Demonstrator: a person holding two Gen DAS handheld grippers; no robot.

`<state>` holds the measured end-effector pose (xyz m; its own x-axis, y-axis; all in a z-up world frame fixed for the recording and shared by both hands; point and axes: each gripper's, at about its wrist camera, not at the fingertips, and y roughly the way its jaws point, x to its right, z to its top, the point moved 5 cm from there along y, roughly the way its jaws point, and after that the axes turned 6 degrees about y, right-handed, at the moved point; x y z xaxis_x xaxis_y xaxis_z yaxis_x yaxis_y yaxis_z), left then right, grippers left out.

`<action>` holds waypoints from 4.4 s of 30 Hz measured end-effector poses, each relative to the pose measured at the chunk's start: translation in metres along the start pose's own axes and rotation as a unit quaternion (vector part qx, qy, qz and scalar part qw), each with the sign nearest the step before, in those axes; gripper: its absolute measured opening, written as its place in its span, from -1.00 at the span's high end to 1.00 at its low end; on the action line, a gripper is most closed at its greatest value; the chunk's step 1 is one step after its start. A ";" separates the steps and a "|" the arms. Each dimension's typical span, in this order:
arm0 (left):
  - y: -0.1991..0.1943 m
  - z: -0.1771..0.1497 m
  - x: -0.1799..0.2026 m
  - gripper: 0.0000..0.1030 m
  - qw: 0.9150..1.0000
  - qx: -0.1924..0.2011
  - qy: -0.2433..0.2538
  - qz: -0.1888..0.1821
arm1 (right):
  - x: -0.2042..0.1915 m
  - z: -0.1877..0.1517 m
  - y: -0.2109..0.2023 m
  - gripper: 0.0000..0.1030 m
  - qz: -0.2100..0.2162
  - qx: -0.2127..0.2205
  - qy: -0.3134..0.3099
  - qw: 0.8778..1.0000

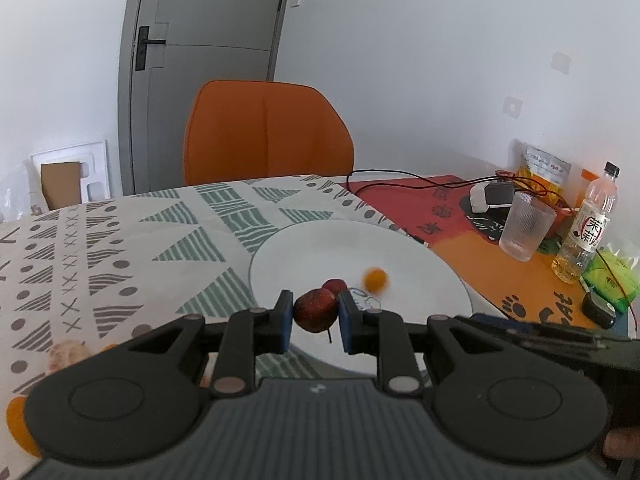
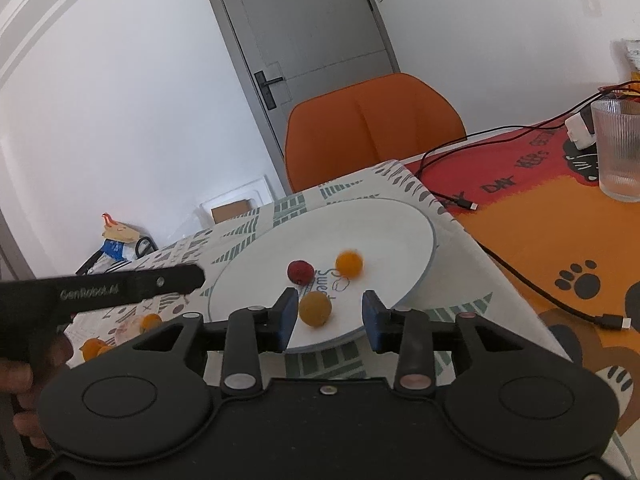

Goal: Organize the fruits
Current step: 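Carry both fruits over the plate and open both tools to release them, then move both open tools back to the remaining fruits, then grasp a large orange with the left tool while the right tool grasps a peeled pink citrus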

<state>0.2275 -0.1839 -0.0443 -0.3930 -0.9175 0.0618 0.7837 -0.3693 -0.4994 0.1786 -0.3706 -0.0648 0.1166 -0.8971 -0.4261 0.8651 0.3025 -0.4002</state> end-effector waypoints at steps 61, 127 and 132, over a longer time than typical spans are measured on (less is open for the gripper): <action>-0.131 -0.054 -0.155 -0.68 0.977 0.062 -0.134 0.154 | -0.128 -0.030 0.021 -0.44 0.081 -0.059 -0.089 0.991; -0.092 -0.102 -0.172 0.24 0.975 0.005 -0.191 0.110 | -0.147 -0.070 0.076 0.28 0.049 -0.131 -0.148 0.979; -0.092 -0.100 -0.173 0.24 0.977 0.001 -0.185 0.109 | -0.155 -0.071 0.085 0.23 0.049 -0.123 -0.167 0.977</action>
<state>0.1754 0.0236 -0.0960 -0.0152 -0.9647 0.2628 0.8308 -0.1584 -0.5335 0.1990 -0.1830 -0.0904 0.3805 -0.9028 -0.2003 0.7038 0.4232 -0.5705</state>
